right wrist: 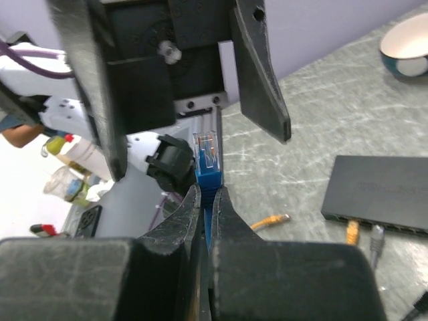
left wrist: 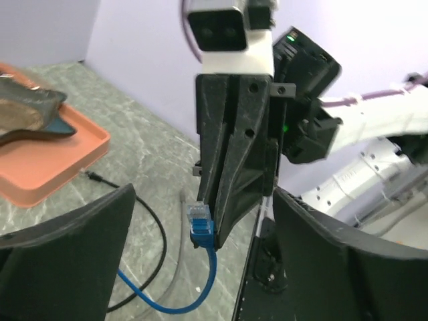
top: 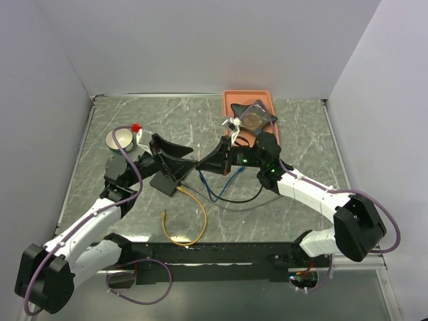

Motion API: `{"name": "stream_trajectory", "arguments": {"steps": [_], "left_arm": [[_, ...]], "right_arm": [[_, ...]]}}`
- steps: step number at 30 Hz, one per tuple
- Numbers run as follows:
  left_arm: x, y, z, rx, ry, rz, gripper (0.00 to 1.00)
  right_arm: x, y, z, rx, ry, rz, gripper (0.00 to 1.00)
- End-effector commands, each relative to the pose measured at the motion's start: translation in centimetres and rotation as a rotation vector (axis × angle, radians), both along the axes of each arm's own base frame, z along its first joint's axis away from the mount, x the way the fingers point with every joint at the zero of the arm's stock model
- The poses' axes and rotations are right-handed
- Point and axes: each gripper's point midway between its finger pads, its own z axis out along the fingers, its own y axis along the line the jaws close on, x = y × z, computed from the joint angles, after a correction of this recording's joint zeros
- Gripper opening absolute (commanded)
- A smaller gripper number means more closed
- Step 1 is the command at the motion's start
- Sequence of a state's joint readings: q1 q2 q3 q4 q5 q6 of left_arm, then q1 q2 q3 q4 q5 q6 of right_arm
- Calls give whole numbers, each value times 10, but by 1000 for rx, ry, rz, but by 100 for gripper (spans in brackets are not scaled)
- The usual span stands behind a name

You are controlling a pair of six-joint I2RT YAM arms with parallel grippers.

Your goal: Insert the plug into the switch port

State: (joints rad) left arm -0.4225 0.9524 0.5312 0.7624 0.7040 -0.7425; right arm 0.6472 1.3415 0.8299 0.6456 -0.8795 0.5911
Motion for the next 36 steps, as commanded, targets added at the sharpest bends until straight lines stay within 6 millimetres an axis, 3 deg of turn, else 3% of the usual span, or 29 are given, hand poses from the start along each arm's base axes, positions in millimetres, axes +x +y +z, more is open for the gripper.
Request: {"name": "stream_trajectory", "arguments": {"steps": [1, 2, 3, 5, 10, 12, 14, 15, 17, 18, 20, 21, 22, 24, 27, 28, 36], "left_arm": [[20, 15, 14, -16, 27, 171, 91], [39, 28, 14, -30, 71, 301, 93], [49, 37, 0, -9, 148, 377, 94], [68, 63, -8, -25, 219, 565, 95], [85, 101, -42, 15, 362, 811, 96], [90, 112, -50, 29, 396, 884, 97], [93, 117, -58, 61, 421, 917, 99], [96, 118, -63, 78, 432, 933, 99], [100, 120, -67, 104, 446, 955, 96], [105, 123, -76, 125, 466, 979, 96], [110, 124, -84, 163, 496, 996, 96], [114, 124, -95, 200, 522, 1002, 96], [118, 123, -94, 212, 529, 1004, 96], [124, 125, -118, 287, 591, 1006, 96], [134, 122, -137, 327, 644, 952, 96], [133, 115, -143, 333, 660, 900, 97], [146, 124, -191, 386, 761, 871, 97]], "right_arm": [[14, -5, 3, -36, -46, -99, 0], [18, -7, 1, -63, -70, -126, 0], [29, -9, -3, -88, -68, -190, 0], [37, -15, -15, -162, -58, -244, 0], [60, -24, -34, -315, -59, -384, 0], [65, -28, -53, -418, -62, -424, 0], [71, -30, -68, -527, -89, -477, 0], [74, -28, -66, -547, -109, -496, 0], [74, -24, -87, -662, -140, -512, 0], [76, -19, -84, -681, -160, -513, 0], [74, -12, -107, -791, -178, -508, 0], [78, -8, -103, -801, -191, -522, 0], [78, -3, -116, -836, -186, -505, 0], [76, 8, -130, -867, -178, -471, 0], [77, 17, -140, -885, -164, -441, 0], [78, 19, -151, -912, -156, -430, 0], [81, 31, -183, -969, -129, -381, 0]]}}
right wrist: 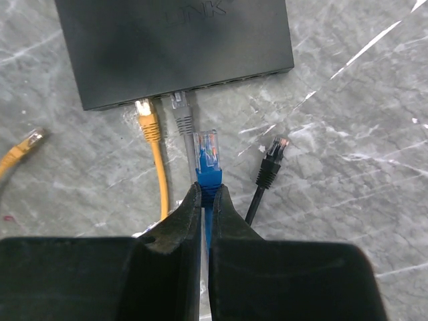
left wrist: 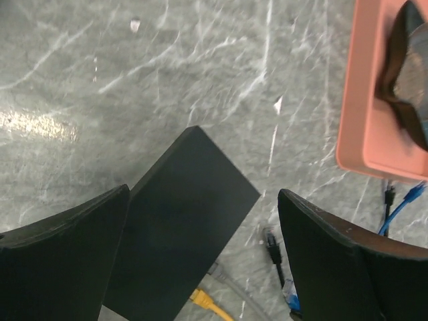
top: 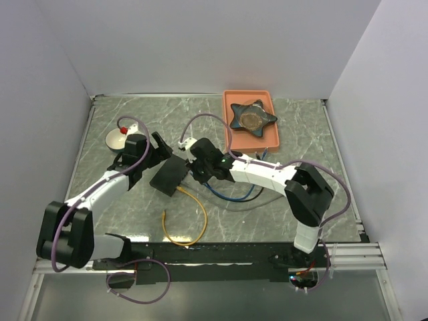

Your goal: Insert the plug into the switch port

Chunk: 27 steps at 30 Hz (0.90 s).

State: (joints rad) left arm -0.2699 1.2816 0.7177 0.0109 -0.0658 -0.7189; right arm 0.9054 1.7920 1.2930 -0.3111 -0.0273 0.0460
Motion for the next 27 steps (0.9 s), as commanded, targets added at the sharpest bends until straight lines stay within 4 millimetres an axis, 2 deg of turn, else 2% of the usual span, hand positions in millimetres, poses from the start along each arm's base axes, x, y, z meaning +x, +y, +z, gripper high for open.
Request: {"name": "stream_trajectory", "arguments": {"steps": [1, 5, 15, 19, 27], "left_arm": [[7, -7, -4, -21, 1, -54, 96], [9, -2, -18, -24, 14, -48, 89], [13, -15, -40, -70, 32, -119, 79], [14, -16, -47, -69, 46, -125, 63], [15, -10, -66, -35, 93, -98, 59]], "right_arm": [[12, 13, 8, 12, -32, 7, 0], [14, 18, -2, 2, -20, 9, 0], [21, 30, -31, -39, 12, -11, 0], [26, 29, -39, -66, 10, -43, 0], [30, 32, -48, -77, 20, -51, 0]]}}
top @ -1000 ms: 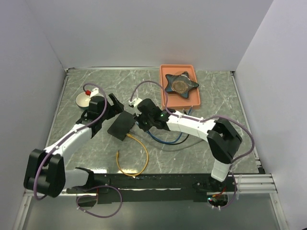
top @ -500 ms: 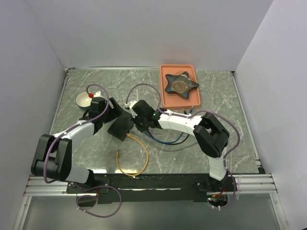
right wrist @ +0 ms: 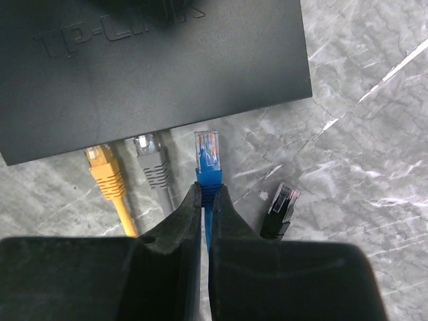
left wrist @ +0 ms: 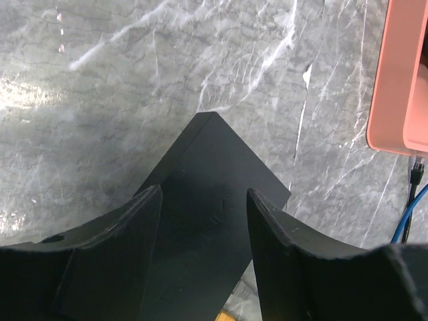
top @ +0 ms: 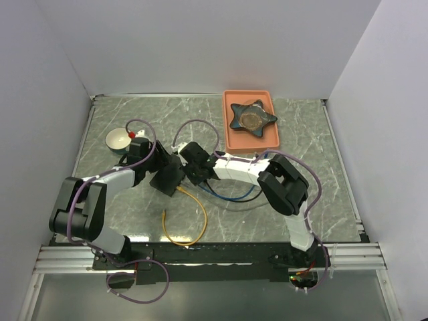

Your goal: Insert the plug into the switch port

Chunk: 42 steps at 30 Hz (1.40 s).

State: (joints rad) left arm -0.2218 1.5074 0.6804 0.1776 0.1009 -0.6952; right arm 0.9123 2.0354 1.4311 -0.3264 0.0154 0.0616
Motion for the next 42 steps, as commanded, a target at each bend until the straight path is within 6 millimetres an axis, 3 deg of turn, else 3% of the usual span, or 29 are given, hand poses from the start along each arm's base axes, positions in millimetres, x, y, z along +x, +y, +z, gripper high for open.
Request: {"name": "stream_trajectory", "arguments": {"steps": [1, 11, 42], "left_arm": [[9, 2, -2, 16, -20, 6, 59], [10, -2, -17, 15, 14, -15, 57], [8, -22, -17, -47, -7, -119, 54]], "right_arm": [[11, 15, 12, 31, -36, -16, 0], [12, 16, 9, 32, -39, -14, 0], [9, 32, 18, 69, -78, 22, 0]]}}
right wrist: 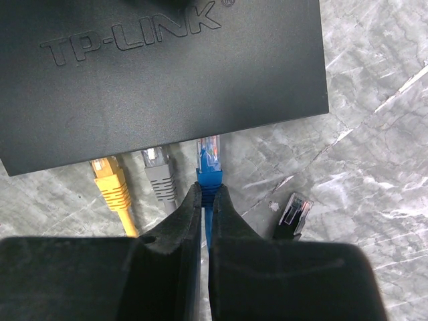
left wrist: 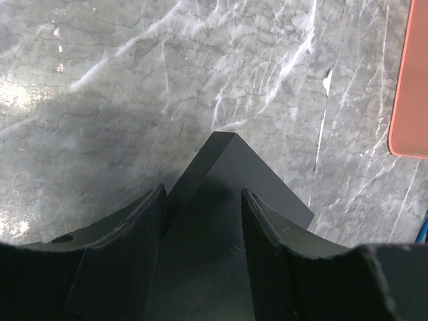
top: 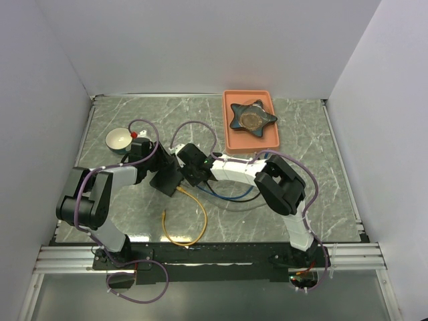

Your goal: Insert the plug into the switch port

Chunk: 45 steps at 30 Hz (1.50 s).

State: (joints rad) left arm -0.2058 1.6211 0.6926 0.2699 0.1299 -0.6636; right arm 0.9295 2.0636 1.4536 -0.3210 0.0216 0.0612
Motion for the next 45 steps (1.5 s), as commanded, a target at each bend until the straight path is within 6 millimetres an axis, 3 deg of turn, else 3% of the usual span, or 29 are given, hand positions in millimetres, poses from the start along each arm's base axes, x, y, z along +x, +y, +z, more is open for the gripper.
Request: {"name": "stream_trajectory", "arguments": {"steps": [1, 16, 26, 40, 45], "left_arm": [[-5, -22, 7, -60, -16, -101, 54], [-11, -36, 17, -102, -67, -200, 54], [-14, -50, 11, -151, -53, -283, 54], [-14, -52, -3, -147, -10, -298, 54], [-15, -54, -2, -153, -12, -308, 53]], "right_arm": [[11, 23, 23, 76, -79, 14, 0], [24, 16, 13, 3, -148, 38, 0], [22, 22, 26, 63, -178, 67, 0], [24, 32, 55, 160, -230, 71, 0], [24, 35, 53, 152, -218, 82, 0]]}}
